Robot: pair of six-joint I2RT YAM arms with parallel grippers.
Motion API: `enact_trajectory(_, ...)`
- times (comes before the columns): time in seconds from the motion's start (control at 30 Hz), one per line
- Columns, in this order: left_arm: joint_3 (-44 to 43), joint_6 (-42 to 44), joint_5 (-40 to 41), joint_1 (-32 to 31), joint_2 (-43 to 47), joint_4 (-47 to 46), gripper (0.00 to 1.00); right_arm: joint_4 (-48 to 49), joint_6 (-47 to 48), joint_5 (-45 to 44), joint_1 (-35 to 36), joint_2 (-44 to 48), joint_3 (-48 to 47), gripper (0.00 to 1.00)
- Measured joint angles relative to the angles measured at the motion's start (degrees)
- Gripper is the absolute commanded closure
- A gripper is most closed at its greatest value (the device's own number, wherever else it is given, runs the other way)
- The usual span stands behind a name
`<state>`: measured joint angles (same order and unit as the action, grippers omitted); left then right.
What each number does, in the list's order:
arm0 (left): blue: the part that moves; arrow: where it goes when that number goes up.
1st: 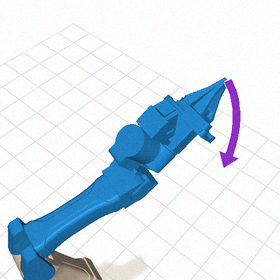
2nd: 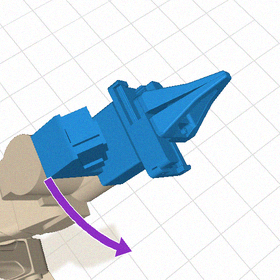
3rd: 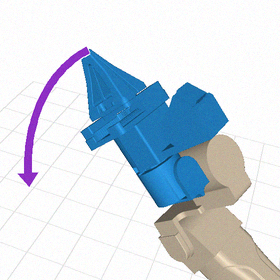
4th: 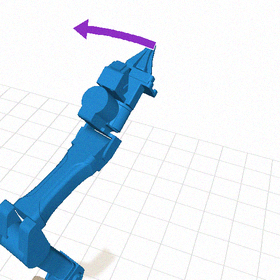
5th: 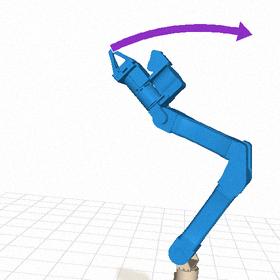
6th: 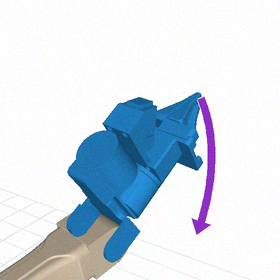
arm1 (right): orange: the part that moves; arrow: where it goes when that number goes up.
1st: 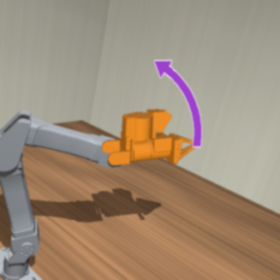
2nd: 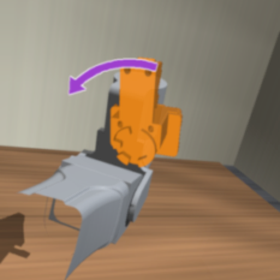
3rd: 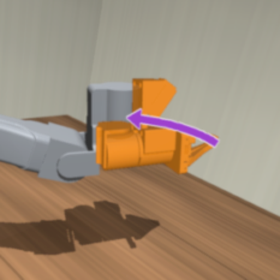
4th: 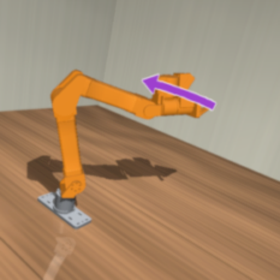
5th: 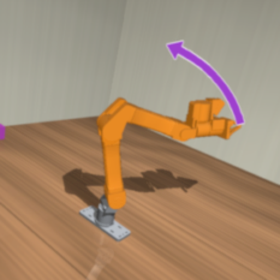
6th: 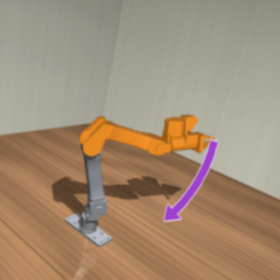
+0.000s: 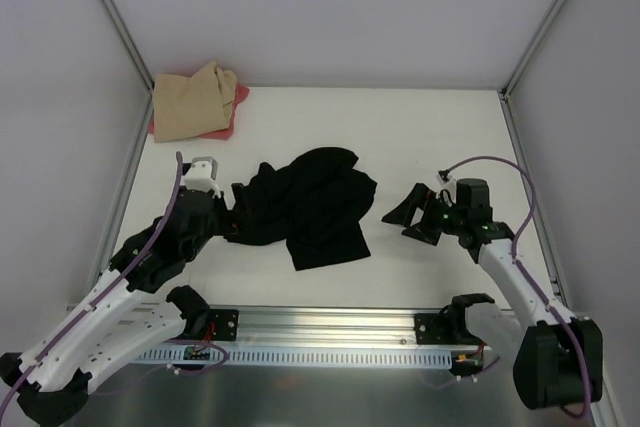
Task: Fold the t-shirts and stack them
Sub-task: Flatten out the tshirt
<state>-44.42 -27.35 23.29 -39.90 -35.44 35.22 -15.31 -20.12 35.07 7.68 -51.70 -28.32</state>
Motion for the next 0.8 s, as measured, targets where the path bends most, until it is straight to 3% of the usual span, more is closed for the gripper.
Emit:
enact_trajectory(0.2,1.36,-2.14,-1.68,-0.02,-3.91,-2.32,0.01,8.31,-3.02,0.37,5.99,-13.86,-2.86,0.23)
enact_trajectory(0.3,2.45,-2.45,-3.41,-0.02,-6.54,-3.56,0.01,13.92,-4.81,0.59,11.02,-20.87,-4.52,0.28)
enact_trajectory(0.47,3.1,-2.6,-5.27,-0.02,-6.75,-5.2,0.01,21.07,-7.5,0.7,15.96,-30.14,-6.05,0.32)
enact_trajectory(0.77,3.15,-2.47,-6.32,-0.02,-3.93,-5.86,0.01,24.55,-8.92,0.35,19.82,-40.22,-12.24,0.34)
enact_trajectory(0.8,3.15,-2.45,-6.34,-0.02,-3.65,-5.88,0.01,24.52,-8.96,0.2,19.96,-40.24,-12.9,0.46)
